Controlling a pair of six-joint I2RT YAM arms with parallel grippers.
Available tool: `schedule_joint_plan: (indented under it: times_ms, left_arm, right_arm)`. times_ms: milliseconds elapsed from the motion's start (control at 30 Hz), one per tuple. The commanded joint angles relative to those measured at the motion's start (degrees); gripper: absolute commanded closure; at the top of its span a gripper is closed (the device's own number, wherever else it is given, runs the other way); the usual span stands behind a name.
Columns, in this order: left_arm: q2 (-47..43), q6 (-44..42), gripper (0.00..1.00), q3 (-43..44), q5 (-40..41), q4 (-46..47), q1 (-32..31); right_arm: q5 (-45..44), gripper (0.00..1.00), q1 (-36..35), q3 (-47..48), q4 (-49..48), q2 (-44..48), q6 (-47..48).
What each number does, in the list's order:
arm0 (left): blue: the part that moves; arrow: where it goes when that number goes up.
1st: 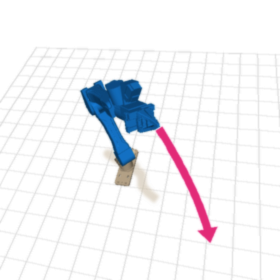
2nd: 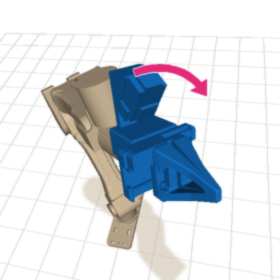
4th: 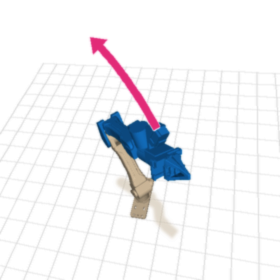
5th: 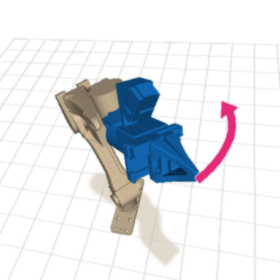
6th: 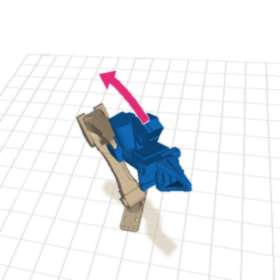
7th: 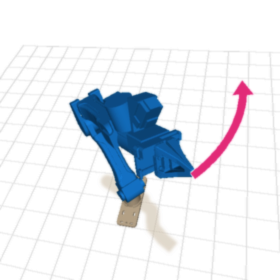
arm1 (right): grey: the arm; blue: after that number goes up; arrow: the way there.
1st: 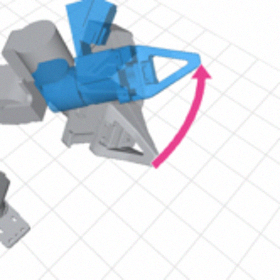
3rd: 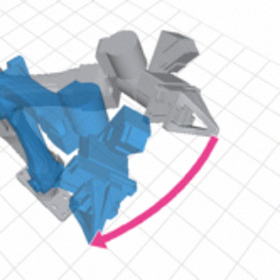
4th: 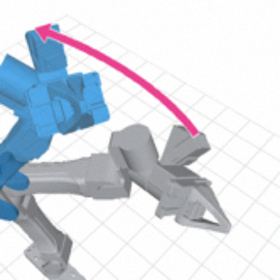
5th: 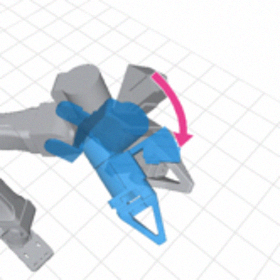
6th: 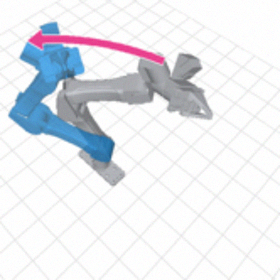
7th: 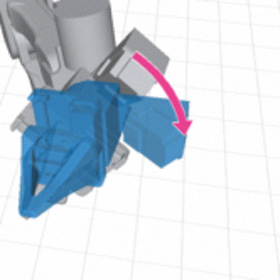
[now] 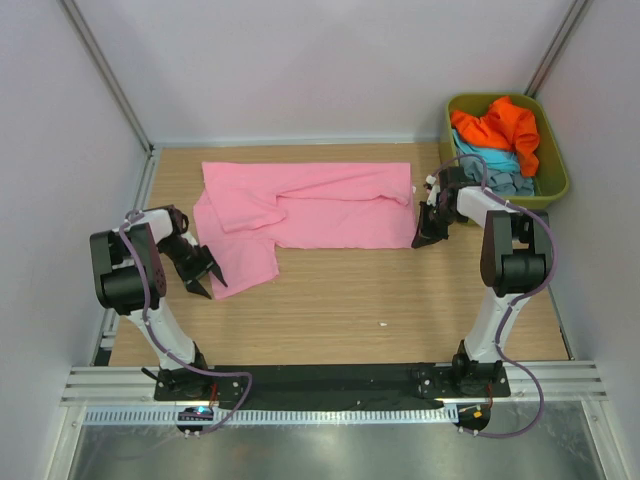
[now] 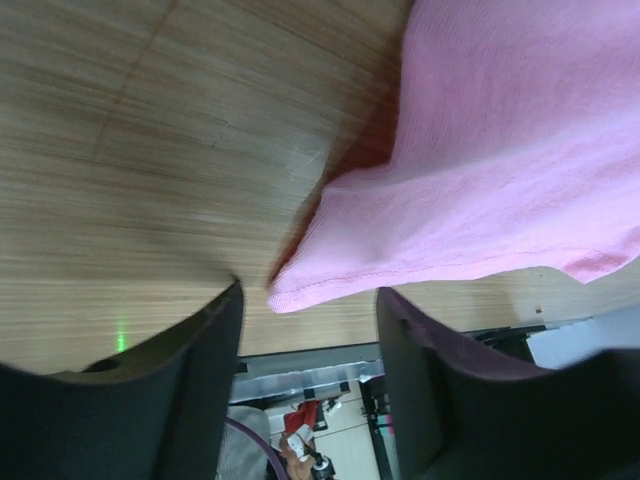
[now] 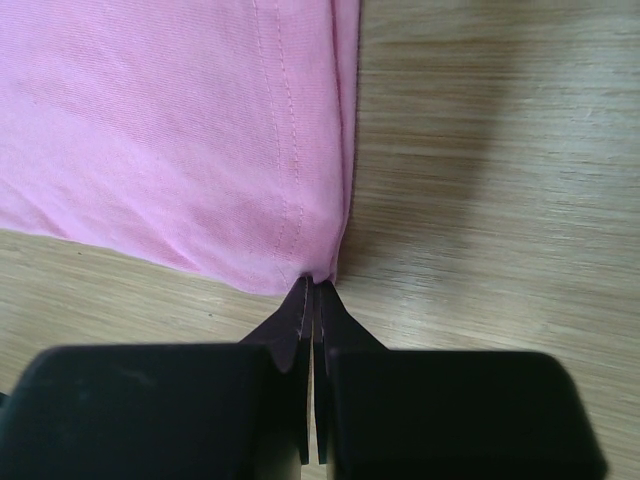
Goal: Fold and stack the t-shirts
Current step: Fold the tshirt
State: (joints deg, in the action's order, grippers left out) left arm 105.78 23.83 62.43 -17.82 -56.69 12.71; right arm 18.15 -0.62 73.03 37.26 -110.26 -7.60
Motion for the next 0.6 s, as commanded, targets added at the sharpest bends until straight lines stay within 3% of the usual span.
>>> schedule_joint_plan:
  times_ms: [0,167,200,467,567]
  left_arm:
    - [0.39,-0.46,0.47,1.54,-0.02,1.58,-0.05]
    - [1.36,-0.37,0.63,3.39,-0.37,1.84,-0.58]
    - [1.36,-0.28,0.71,3.48,-0.54,1.84,-0.67]
    - [-1.44,-0.46,1.00,2.25,-1.34,0.97,-0.76]
    - [-3.29,-0.98,1.00,1.73,-1.95,0.26,-0.76]
  right_arm:
    - [-0.40,0.99,-0.08,2.20,-1.31,1.71,0.30]
    - [-0.66,0.99,-0.08,1.94,-1.39,2.06,0.48]
    - [-0.66,0.99,-0.17,1.94,-1.48,2.06,0.39]
    - [-0.93,0.99,-0.08,2.20,-1.84,1.62,0.39]
    - [-1.01,0.99,-0.08,2.81,-1.49,1.62,0.65]
